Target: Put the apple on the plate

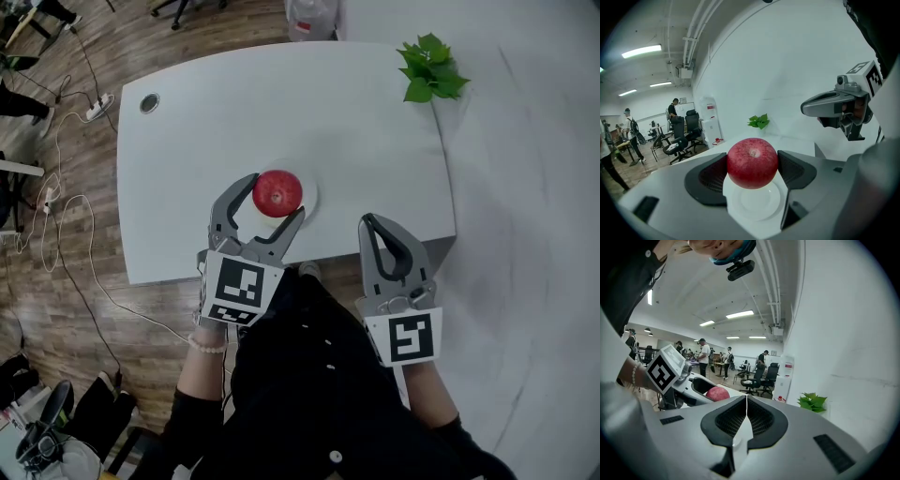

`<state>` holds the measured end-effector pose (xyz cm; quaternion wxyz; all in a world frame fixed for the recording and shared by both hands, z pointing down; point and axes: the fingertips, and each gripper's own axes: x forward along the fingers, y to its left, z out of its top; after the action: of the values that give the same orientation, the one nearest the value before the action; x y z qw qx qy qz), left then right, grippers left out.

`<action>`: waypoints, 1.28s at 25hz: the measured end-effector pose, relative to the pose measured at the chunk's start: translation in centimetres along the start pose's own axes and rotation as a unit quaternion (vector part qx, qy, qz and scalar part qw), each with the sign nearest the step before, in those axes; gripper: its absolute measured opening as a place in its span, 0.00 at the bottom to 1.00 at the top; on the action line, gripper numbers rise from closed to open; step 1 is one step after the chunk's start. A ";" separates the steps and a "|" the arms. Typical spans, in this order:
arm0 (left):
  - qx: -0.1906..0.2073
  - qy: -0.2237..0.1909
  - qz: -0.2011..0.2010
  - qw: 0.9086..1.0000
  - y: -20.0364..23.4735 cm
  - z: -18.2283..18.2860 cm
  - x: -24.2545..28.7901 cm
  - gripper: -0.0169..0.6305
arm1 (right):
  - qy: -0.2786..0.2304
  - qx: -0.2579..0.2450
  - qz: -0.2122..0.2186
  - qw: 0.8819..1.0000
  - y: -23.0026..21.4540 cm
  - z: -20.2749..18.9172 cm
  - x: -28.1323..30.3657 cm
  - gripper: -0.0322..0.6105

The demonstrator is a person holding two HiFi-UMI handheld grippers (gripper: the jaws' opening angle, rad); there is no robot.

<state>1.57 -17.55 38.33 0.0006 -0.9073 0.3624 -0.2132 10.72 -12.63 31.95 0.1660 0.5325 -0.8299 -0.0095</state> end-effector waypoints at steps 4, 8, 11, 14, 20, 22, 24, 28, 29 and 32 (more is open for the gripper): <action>0.000 0.008 -0.007 1.000 0.0 -1.0 0.8 0.57 | 0.009 -0.001 -0.004 1.000 0.0 -0.4 -0.2 0.12; -0.010 0.013 -0.015 1.000 -0.1 -2.1 1.8 0.57 | 0.025 0.002 -0.013 1.000 -0.3 -1.3 -0.4 0.12; -0.020 0.029 -0.016 0.999 -0.3 -3.9 2.3 0.57 | 0.031 0.005 -0.020 0.999 -0.6 -1.8 -0.5 0.12; -0.029 0.043 -0.022 0.998 -0.5 -5.4 3.0 0.57 | 0.039 0.005 -0.026 0.999 -0.8 -2.2 -0.7 0.12; -0.028 0.065 -0.032 0.997 -0.4 -7.7 4.6 0.57 | 0.053 0.007 -0.037 0.998 -1.2 -2.9 -1.0 0.12; -0.024 0.071 -0.035 0.997 -0.6 -8.4 5.1 0.57 | 0.059 0.009 -0.039 0.997 -1.3 -3.2 -1.1 0.12; -0.023 0.076 -0.038 0.996 -0.7 -9.1 5.5 0.57 | 0.062 0.009 -0.041 0.997 -1.2 -3.4 -1.1 0.12; -0.027 0.085 -0.040 0.995 -0.7 -10.2 6.2 0.57 | 0.064 0.010 -0.044 0.997 -1.1 -3.6 -1.2 0.12; -0.028 0.087 -0.040 0.995 -0.7 -10.5 6.3 0.57 | 0.064 0.009 -0.044 0.997 -1.0 -3.6 -1.2 0.12; -0.027 0.096 -0.039 0.994 -0.7 -11.5 6.6 0.57 | 0.071 0.011 -0.046 0.996 -0.9 -3.9 -1.3 0.12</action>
<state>1.87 -19.66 51.42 -0.0669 -0.8960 0.3305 -0.2891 13.09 -11.26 35.10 0.2183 0.5712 -0.7907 0.0303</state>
